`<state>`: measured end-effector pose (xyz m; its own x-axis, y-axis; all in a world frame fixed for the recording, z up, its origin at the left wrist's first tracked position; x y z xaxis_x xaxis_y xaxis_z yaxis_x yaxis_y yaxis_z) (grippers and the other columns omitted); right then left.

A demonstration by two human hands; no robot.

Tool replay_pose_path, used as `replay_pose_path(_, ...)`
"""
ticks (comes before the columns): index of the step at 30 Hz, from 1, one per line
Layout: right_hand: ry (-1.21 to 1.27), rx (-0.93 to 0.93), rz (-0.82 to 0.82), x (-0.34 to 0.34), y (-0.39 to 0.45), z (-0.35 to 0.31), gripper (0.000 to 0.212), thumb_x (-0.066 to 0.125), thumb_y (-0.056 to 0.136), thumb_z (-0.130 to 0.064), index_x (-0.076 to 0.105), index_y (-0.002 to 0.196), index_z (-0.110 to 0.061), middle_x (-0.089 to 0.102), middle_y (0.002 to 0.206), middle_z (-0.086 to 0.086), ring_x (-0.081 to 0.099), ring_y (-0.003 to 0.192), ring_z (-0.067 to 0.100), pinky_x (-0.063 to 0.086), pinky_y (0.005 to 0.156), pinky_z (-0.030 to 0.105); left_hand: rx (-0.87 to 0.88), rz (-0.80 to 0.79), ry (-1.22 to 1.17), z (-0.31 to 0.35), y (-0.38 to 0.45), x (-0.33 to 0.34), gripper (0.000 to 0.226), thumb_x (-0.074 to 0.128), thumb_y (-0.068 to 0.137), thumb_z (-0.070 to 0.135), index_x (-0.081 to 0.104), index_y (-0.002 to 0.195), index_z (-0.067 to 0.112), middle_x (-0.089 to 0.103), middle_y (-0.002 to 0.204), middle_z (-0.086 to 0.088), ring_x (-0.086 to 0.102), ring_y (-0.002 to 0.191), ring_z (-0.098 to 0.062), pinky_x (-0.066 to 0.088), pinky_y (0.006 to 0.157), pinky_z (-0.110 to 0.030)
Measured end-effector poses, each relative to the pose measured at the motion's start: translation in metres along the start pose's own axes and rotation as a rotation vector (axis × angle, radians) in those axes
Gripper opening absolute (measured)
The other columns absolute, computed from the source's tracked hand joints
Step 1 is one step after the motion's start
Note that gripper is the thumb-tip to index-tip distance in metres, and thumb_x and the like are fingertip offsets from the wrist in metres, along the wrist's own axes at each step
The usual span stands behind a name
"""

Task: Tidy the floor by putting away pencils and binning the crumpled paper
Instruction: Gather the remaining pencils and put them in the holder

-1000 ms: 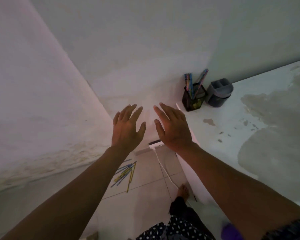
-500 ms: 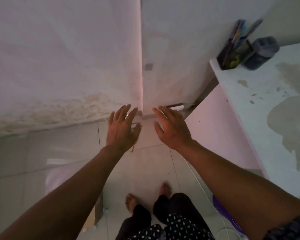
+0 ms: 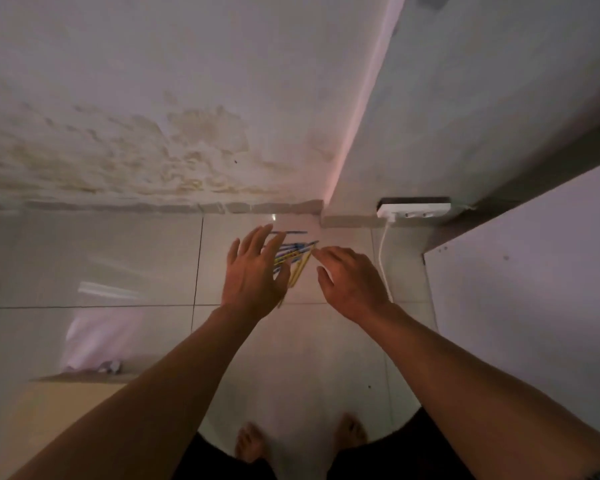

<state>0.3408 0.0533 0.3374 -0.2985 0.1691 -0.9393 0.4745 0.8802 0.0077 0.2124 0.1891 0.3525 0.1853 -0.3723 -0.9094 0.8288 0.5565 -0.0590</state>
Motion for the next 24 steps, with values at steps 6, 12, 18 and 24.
replay_pose_path(6, -0.030, -0.046, 0.024, 0.182, 0.032, 0.082, 0.038, 0.059, 0.082, -0.020, 0.068, 0.119, -0.017, 0.069, 0.108, 0.003, 0.065, 0.097, 0.026, 0.054, 0.077, 0.038, -0.006, 0.036, -0.012, -0.080, 0.031, 0.159, 0.054, 0.045, 0.089, 0.041, 0.056, 0.136, 0.017, 0.052, 0.146, -0.012, 0.048, 0.135, -0.034, 0.037, 0.110, -0.059)
replay_pose_path(12, -0.018, -0.040, 0.044, 0.314, 0.043, 0.125, 0.041, 0.047, 0.083, -0.025, 0.069, 0.117, -0.018, 0.069, 0.110, 0.003, 0.065, 0.099, 0.027, 0.053, 0.077, 0.038, -0.005, 0.025, -0.003, -0.133, 0.041, 0.288, 0.055, 0.047, 0.085, 0.041, 0.060, 0.132, 0.015, 0.057, 0.139, -0.014, 0.054, 0.127, -0.036, 0.040, 0.107, -0.058)
replay_pose_path(18, -0.028, -0.059, 0.104, 0.380, 0.056, 0.149, 0.040, 0.054, 0.077, -0.016, 0.071, 0.114, -0.015, 0.068, 0.117, 0.007, 0.063, 0.106, 0.029, 0.052, 0.083, 0.040, -0.003, 0.025, 0.017, -0.170, 0.041, 0.363, 0.053, 0.054, 0.087, 0.040, 0.060, 0.133, 0.014, 0.056, 0.139, -0.011, 0.052, 0.128, -0.034, 0.041, 0.106, -0.049)
replay_pose_path(24, -0.131, -0.067, 0.134, 0.394, 0.058, 0.152, 0.037, 0.050, 0.079, -0.020, 0.067, 0.112, -0.017, 0.066, 0.113, 0.001, 0.059, 0.109, 0.025, 0.043, 0.087, 0.039, -0.079, -0.016, -0.007, -0.177, 0.032, 0.387, 0.058, 0.046, 0.087, 0.046, 0.059, 0.134, 0.014, 0.051, 0.146, -0.015, 0.049, 0.132, -0.037, 0.038, 0.108, -0.049)
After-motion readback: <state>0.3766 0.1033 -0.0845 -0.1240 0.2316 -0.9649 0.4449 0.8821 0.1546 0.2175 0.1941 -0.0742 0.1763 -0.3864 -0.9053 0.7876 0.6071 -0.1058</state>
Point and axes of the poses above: each hand's wrist, its own y-axis towards the middle knuckle, its own x-axis out of the palm, z = x × y, the point moved 2 cm from there along y, towards the middle knuckle
